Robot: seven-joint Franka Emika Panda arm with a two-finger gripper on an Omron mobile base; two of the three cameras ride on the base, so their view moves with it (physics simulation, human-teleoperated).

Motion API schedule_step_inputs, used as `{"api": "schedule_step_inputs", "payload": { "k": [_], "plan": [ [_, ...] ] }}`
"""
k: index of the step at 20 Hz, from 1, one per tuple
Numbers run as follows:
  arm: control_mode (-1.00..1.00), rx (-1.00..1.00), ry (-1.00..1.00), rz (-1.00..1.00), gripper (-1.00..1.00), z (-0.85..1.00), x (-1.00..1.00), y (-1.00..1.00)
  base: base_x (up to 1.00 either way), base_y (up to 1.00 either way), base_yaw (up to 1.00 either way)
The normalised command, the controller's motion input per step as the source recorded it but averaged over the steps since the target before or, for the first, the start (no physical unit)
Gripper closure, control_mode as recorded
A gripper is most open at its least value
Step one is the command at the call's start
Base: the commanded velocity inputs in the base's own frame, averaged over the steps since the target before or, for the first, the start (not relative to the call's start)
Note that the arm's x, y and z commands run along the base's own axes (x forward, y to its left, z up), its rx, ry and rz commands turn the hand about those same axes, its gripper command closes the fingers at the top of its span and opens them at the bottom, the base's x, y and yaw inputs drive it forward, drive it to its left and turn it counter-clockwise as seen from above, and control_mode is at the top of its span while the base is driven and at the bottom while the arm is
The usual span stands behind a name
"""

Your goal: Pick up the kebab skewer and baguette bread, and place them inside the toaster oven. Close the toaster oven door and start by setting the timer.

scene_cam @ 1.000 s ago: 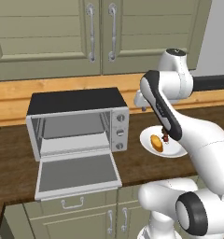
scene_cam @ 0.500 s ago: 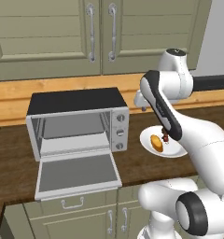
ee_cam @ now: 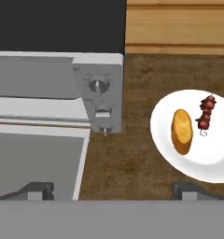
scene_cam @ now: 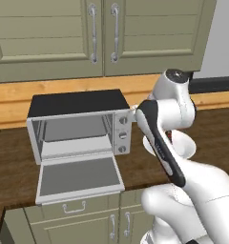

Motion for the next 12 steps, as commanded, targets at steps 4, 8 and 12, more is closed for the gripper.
{"api": "schedule_step_inputs", "payload": {
  "k": [4,8,12],
  "plan": [
    [-1.00,-0.09,-0.40,-0.05,-1.00,-0.38,0.00,1.00,0.00,0.00,0.00],
    [-1.00,-0.23,-0.19,0.00,-1.00,-0.22,0.14,1.00,0.00,0.00,0.00],
    [-1.00,-0.23,-0.17,0.00,-1.00,-0.06,0.19,1.00,0.00,0.00,0.00]
  ]
}}
